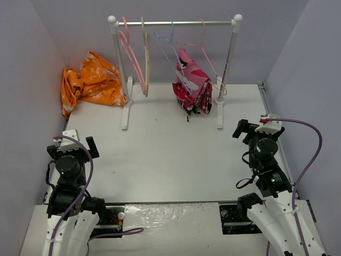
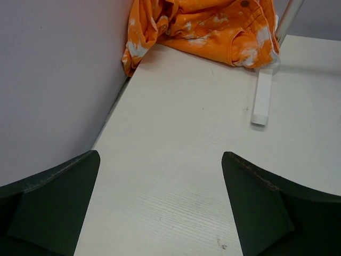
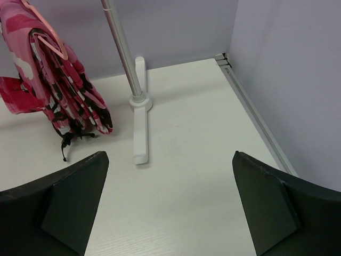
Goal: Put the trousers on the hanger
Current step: Flatten out the trousers at the center of the board.
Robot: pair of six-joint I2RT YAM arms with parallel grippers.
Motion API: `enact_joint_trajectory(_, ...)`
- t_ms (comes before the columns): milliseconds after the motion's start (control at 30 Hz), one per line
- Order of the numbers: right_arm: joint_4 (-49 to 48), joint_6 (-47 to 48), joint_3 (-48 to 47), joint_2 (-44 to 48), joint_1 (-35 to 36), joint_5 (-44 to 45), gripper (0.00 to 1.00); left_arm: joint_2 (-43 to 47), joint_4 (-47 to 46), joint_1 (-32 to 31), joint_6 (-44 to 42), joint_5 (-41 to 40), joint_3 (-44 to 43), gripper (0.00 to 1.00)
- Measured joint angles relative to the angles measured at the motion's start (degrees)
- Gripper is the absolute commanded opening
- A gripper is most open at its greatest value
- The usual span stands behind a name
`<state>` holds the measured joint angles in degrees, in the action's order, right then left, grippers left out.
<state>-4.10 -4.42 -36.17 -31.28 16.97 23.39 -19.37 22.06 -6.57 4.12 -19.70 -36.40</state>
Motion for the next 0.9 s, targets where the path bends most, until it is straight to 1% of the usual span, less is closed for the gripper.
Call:
enact_joint_trajectory(233, 0.1, -0.1, -1.4, -0.2, 0.0, -0.6, 1.00, -0.9, 0.0, 0.0, 0.8, 0.9, 0.0, 0.97)
enact_joint_trajectory(400, 1.1, -1.0, -4.6, -3.1, 0.0, -1.3, 1.00, -5.2, -0.1, 0.0, 3.1, 2.5, -0.2, 0.97)
enact_joint_trajectory(533, 2.0, -1.8, -7.2, -6.2, 0.0, -1.9, 1.00, -10.8, -1.3, 0.0, 6.1, 3.6, -0.9, 0.97)
enact_joint_trajectory(667, 2.6, -2.7, -8.3, -8.2, 0.0, -3.4, 1.00, -16.5, -6.3, 0.0, 9.6, 4.7, -0.9, 0.97)
enact_joint_trajectory(800, 3.3, -3.0, -8.3, -9.0, 0.0, -6.1, 1.00, -25.2, -14.0, 0.0, 12.8, 4.6, -1.2, 0.96)
enact_joint_trajectory(900, 3.5, -3.1, -8.4, -9.0, 0.0, -8.1, 1.00, -36.4, -19.0, 0.0, 14.8, 4.6, -3.5, 0.96)
